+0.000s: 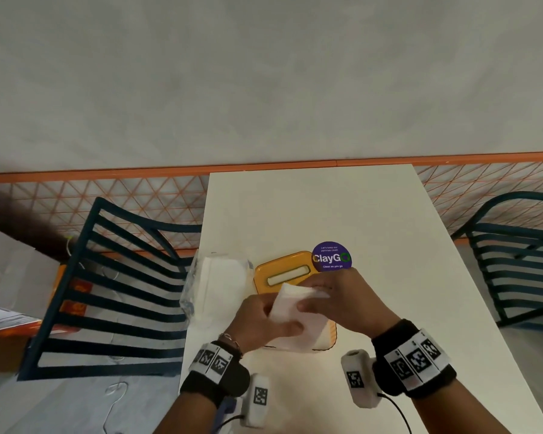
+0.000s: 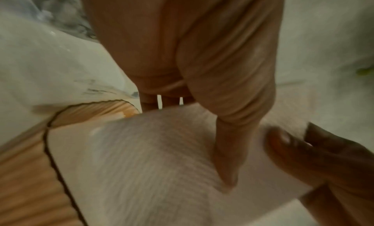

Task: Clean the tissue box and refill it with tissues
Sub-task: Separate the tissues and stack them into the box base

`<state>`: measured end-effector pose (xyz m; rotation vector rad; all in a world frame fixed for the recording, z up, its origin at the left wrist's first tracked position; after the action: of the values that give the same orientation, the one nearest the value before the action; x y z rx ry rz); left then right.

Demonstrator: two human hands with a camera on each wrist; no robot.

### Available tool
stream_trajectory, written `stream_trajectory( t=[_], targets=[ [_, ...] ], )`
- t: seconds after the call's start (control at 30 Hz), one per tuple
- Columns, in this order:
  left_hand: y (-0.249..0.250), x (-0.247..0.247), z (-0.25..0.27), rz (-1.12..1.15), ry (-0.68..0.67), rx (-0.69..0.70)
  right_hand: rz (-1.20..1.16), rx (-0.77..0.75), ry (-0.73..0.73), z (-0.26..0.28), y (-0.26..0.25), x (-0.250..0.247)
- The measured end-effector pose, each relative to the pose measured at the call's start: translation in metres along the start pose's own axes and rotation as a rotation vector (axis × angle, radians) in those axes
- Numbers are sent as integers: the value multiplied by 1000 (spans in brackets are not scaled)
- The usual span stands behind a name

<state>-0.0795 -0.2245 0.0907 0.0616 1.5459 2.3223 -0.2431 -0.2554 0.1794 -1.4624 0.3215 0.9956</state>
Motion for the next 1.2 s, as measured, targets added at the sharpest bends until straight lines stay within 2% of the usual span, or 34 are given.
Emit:
stream_trajectory(
  t=[0.1, 0.17, 0.23, 0.37, 0.53, 0.63, 0.73, 0.93, 1.07, 1.2],
  targets=[
    [9, 2, -1, 121, 63, -10, -195, 56, 90, 2, 3, -1],
    [13, 2, -1, 162, 81, 30, -386, 88, 90, 5, 10, 5],
    [14, 2, 0, 198, 106, 50, -477, 92, 65, 9, 13, 15],
    [24, -3, 2, 259, 229, 101, -493, 78, 32, 10, 13, 26],
    [28, -1, 7, 264, 388, 123, -516, 51, 96, 9, 12, 24],
    [5, 10, 3, 232, 397, 37, -437, 54, 60, 5, 26, 37],
    [-21, 19, 2, 160, 367, -45, -316, 142, 0, 3, 52, 59],
    [-27, 18, -7, 83, 364, -71, -251, 114, -18, -2, 62, 76],
    [-20, 12, -13, 155, 393, -51, -328, 57, 5, -8, 50, 67],
    [-20, 8, -17, 107, 364, -21, -357, 61, 12, -9, 52, 58]
  ],
)
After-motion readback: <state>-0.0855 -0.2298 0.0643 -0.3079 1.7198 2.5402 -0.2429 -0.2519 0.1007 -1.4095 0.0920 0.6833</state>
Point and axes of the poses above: each hand's wrist, its own z-axis away from the middle knuckle, its own x-axis out of the palm, y = z × x, the point moved 8 cm from there along -z, towards the middle knuckle, and after that the axes turned 7 degrees about z, right-handed, at the moved point
